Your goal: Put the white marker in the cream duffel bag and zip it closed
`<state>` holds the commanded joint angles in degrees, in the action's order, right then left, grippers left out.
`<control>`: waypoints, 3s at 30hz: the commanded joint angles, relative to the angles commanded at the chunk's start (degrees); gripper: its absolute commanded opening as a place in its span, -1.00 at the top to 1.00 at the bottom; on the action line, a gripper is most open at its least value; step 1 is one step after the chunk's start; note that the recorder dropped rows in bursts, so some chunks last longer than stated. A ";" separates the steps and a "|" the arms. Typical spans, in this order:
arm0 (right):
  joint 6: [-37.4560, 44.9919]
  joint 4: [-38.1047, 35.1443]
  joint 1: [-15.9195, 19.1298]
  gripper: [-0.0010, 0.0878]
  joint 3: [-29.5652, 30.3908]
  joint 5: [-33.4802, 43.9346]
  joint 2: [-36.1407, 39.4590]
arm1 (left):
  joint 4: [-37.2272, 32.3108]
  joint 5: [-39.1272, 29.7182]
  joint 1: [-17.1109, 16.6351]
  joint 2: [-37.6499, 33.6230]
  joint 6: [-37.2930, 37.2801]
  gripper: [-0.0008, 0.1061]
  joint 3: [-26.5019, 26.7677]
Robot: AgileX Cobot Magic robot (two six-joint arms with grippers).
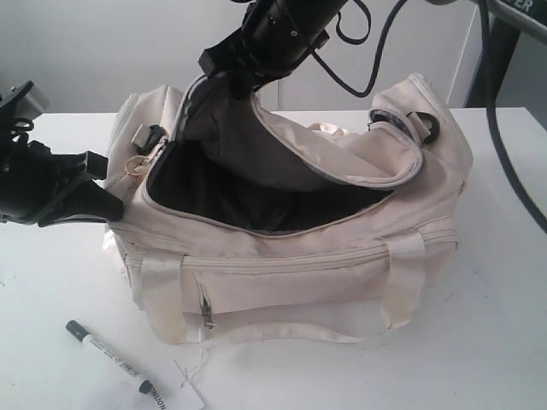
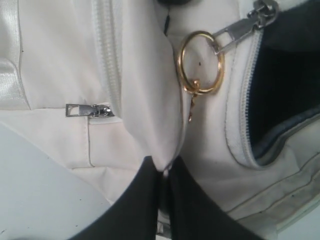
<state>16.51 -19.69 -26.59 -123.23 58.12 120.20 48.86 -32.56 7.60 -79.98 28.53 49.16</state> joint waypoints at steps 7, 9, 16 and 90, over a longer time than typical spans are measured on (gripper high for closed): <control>-0.38 -0.41 1.81 0.98 -3.32 -3.49 2.39 | -0.22 0.00 0.00 0.00 0.90 0.99 0.00; -1.34 -0.30 2.43 0.98 -5.03 -3.56 3.30 | -0.33 0.00 0.00 0.00 1.18 0.99 0.00; -3.17 -1.28 4.48 0.98 -9.43 -2.97 6.35 | -0.33 0.00 0.00 0.00 1.95 0.99 0.00; -7.12 -16.59 15.93 0.98 -11.51 -7.48 11.27 | -0.11 2.81 0.00 0.00 4.67 0.22 0.00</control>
<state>9.39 -36.27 -10.66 -134.74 50.65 131.47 48.75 -29.75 7.60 -79.98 33.20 49.16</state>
